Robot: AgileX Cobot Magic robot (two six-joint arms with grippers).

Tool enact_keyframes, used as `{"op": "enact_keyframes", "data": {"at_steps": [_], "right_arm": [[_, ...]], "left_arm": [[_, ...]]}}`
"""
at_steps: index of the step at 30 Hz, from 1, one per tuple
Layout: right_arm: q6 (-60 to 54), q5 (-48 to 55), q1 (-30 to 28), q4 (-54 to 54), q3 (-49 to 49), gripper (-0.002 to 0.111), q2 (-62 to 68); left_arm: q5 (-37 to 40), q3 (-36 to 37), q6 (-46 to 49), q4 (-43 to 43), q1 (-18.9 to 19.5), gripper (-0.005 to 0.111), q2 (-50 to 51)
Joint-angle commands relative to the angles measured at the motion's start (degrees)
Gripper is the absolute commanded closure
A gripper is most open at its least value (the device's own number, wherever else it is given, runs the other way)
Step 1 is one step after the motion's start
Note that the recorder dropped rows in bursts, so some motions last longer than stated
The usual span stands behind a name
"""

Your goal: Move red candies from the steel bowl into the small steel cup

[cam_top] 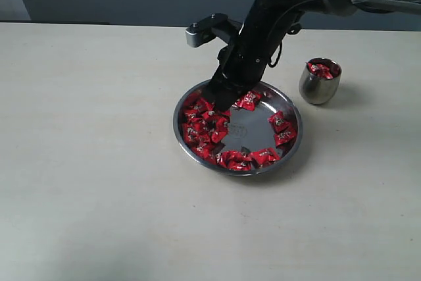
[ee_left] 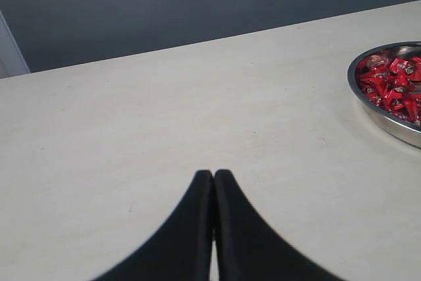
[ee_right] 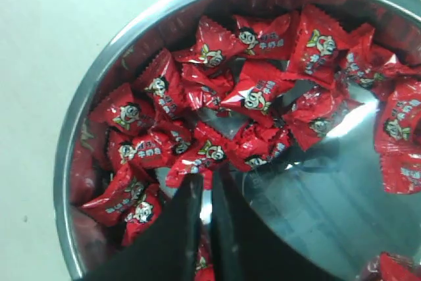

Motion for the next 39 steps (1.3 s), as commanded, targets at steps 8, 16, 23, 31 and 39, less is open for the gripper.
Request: {"op": "enact_keyframes", "data": {"at_steps": [8, 16, 23, 31, 39], "right_arm": [[-0.4, 0.1, -0.2, 5.0, -0.1, 0.065, 5.9], [-0.4, -0.4, -0.1, 5.2, -0.1, 0.068, 7.2], [-0.4, -0.1, -0.1, 5.2, -0.1, 0.072, 7.4], [-0.4, -0.1, -0.1, 4.8, -0.1, 0.109, 7.3], [0.1, -0.2, -0.2, -1.5, -0.1, 0.109, 7.0]], "left_arm": [[-0.3, -0.1, -0.2, -0.1, -0.2, 0.106, -0.2], [-0.3, -0.1, -0.2, -0.1, -0.2, 0.106, -0.2], [-0.3, -0.1, -0.2, -0.1, -0.2, 0.106, -0.2], [-0.3, -0.1, -0.2, -0.1, -0.2, 0.106, -0.2], [-0.3, -0.1, -0.2, -0.1, -0.2, 0.106, -0.2]]}}
